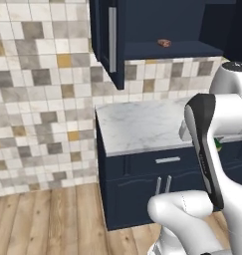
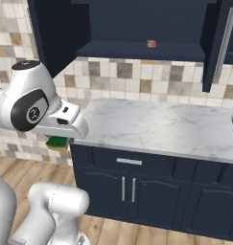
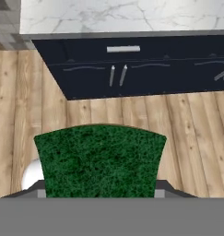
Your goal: Pick up the bar soap and sponge from the sink, and place them back in the cabinet, and close the cabinet doors.
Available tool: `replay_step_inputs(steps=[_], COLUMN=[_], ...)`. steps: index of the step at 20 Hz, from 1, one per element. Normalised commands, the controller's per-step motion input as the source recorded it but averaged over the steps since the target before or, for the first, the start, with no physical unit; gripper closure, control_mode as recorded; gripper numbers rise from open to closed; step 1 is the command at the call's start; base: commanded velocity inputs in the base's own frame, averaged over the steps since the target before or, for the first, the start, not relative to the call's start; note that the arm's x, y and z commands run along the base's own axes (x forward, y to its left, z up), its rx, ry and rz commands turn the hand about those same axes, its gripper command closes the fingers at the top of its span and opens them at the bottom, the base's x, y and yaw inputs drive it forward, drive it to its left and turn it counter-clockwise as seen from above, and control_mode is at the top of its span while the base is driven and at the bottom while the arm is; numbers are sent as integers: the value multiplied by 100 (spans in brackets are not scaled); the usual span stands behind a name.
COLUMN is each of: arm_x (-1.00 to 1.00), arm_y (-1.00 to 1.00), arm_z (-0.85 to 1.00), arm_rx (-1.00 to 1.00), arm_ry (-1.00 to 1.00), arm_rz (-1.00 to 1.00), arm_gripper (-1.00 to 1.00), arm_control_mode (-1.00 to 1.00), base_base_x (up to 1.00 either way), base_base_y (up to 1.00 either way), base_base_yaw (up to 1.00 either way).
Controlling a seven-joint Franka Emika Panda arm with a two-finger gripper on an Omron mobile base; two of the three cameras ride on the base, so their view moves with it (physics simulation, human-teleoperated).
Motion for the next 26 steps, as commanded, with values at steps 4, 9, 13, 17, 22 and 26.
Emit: replay_step_inputs(steps=[4, 9, 13, 17, 22, 26], arm_x=[0, 0, 0, 0, 0, 0], arm_y=[0, 0, 0, 0, 0, 0], arm_z=[0, 0, 0, 0, 0, 0], arm_rx=[0, 0, 0, 0, 0, 0], arm_ry=[0, 0, 0, 0, 0, 0], arm_rz=[0, 0, 0, 0, 0, 0], arm_gripper=[100, 100, 100, 100, 100, 100], arm_control_mode=[100, 100, 100, 100, 100, 100], base_base_x=[32, 41, 39, 25, 30, 35], base_base_y=[-2, -2, -24, -43, -37, 0], base_base_yaw=[-22, -20, -11, -3, -1, -3])
